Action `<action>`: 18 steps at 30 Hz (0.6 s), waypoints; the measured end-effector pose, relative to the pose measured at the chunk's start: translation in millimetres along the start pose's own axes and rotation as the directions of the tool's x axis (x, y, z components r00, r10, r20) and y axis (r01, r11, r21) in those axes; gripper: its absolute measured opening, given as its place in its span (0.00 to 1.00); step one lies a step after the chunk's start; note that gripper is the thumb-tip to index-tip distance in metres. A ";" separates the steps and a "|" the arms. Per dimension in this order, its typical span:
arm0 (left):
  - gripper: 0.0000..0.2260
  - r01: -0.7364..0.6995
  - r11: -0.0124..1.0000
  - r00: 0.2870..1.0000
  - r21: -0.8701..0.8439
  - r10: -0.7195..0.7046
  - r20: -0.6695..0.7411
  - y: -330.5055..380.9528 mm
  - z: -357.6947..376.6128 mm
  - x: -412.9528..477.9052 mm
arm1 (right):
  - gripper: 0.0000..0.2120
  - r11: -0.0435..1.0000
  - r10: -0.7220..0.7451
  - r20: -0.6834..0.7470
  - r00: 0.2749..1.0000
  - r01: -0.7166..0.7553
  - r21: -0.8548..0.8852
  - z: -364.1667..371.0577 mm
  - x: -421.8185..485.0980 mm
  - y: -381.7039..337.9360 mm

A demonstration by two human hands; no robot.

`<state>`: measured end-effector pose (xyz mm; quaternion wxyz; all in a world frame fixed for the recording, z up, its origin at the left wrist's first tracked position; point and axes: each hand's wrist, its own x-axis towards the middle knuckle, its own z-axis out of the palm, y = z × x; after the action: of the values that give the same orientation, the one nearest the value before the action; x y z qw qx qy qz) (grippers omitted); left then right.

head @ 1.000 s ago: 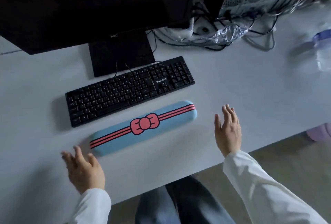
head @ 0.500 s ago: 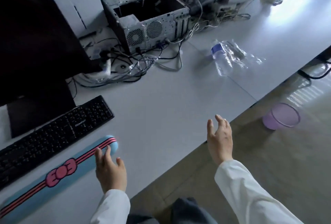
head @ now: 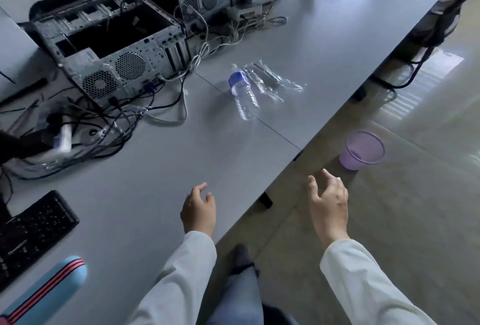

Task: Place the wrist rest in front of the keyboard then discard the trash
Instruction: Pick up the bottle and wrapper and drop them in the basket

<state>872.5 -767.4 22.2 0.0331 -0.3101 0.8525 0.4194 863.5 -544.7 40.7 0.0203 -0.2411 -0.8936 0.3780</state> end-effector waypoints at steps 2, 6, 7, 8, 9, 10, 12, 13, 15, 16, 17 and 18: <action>0.16 -0.015 1.000 1.000 -0.019 0.016 0.014 23.1 13.5 13.8 | 0.24 1.000 0.011 -0.006 1.000 -0.011 -0.010 -2.5 16.2 -0.6; 0.16 -0.029 0.997 0.999 -0.074 0.030 0.013 67.0 37.1 49.0 | 0.24 0.999 -0.001 -0.021 1.000 0.000 -0.046 -2.9 62.6 -13.0; 0.16 -0.028 0.996 0.999 -0.081 0.029 0.015 76.8 42.1 58.4 | 0.25 0.998 -0.008 -0.018 1.000 0.007 -0.061 -2.1 75.9 -18.8; 0.16 -0.024 0.996 1.000 -0.090 0.026 0.017 85.7 46.9 67.9 | 0.25 0.997 -0.018 -0.012 1.000 0.017 -0.079 -0.7 89.5 -25.3; 0.16 -0.017 0.995 1.000 -0.098 0.019 0.021 93.6 50.7 75.6 | 0.26 0.995 -0.026 -0.007 1.000 0.025 -0.095 0.6 102.0 -32.3; 0.16 -0.006 0.994 1.000 -0.106 0.008 0.025 101.3 54.4 83.3 | 0.26 0.993 -0.034 -0.003 0.999 0.033 -0.111 1.9 114.9 -39.9; 0.17 0.017 0.993 0.999 -0.115 -0.014 0.035 114.2 59.8 95.7 | 0.27 0.990 -0.049 -0.003 0.999 0.048 -0.129 4.6 137.3 -54.7; 0.17 0.025 0.993 0.999 -0.119 -0.020 0.040 120.4 62.5 102.6 | 0.28 0.989 -0.062 -0.008 0.998 0.060 -0.137 6.6 148.6 -61.5; 0.17 0.044 0.991 0.998 -0.127 -0.039 0.043 129.9 66.3 115.7 | 0.30 0.983 -0.081 -0.008 0.997 0.079 -0.168 11.7 167.8 -71.2; 0.17 0.052 0.990 0.998 -0.132 -0.047 0.040 133.1 66.6 119.8 | 0.32 0.979 -0.086 0.000 0.996 0.085 -0.187 13.6 173.5 -74.2; 0.17 0.065 0.989 0.997 -0.135 -0.060 0.037 135.3 67.5 125.5 | 0.33 0.974 -0.086 0.019 0.996 0.088 -0.210 17.9 180.4 -76.5; 0.17 0.077 0.987 0.997 -0.141 -0.073 0.033 137.1 68.3 131.0 | 0.35 0.970 -0.081 0.043 0.996 0.088 -0.227 22.5 185.9 -78.7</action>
<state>676.7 -720.4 31.8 0.0385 -0.3377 0.8076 0.4819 661.8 -523.8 51.4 -0.0063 -0.1972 -0.9409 0.2754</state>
